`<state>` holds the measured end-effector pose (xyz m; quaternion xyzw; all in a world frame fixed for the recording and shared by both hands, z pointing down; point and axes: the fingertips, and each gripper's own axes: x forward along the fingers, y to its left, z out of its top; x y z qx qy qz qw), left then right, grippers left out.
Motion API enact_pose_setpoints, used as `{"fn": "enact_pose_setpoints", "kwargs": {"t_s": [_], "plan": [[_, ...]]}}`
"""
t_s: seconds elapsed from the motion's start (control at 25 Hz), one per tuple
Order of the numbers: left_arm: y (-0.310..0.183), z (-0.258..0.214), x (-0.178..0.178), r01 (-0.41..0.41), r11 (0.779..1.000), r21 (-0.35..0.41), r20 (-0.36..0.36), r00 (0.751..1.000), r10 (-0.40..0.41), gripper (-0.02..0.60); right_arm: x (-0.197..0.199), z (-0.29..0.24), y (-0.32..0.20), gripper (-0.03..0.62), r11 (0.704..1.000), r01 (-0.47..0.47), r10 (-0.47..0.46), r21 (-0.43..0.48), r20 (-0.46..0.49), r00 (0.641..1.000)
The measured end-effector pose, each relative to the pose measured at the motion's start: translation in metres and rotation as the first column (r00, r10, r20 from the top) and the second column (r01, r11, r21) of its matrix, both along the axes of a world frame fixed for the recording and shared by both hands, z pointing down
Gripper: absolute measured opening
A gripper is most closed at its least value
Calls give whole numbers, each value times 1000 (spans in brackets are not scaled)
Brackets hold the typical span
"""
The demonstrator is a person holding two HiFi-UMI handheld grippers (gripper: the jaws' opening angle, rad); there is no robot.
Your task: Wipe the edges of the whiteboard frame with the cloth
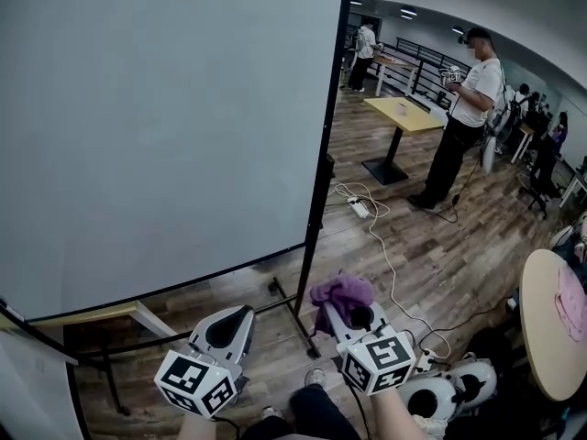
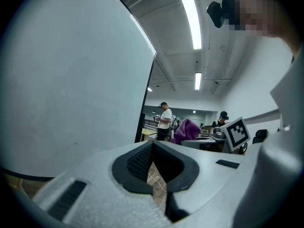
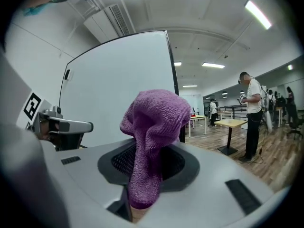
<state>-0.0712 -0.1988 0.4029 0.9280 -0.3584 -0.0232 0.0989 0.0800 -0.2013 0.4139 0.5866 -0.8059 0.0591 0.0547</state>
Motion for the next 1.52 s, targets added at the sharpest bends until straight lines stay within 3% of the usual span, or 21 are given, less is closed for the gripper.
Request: {"fn": "enact_pose_setpoints", "kwargs": {"t_s": [0.44, 0.84, 1.16, 1.52], "plan": [[15, -16, -9, 110, 993, 45, -5, 994, -110, 17, -17, -22, 25, 109, 989, 132, -134, 63, 13, 991], [72, -33, 7, 267, 961, 74, -32, 964, -266, 17, -8, -34, 70, 110, 949, 308, -307, 67, -14, 951], [136, -41, -1, 437, 895, 89, -39, 900, -435, 17, -4, -43, 109, 110, 900, 427, -427, 93, -13, 904], [201, -42, -25, 604, 791, 96, -20, 796, -605, 17, -16, -43, 143, 112, 836, 540, -544, 96, 15, 839]]}}
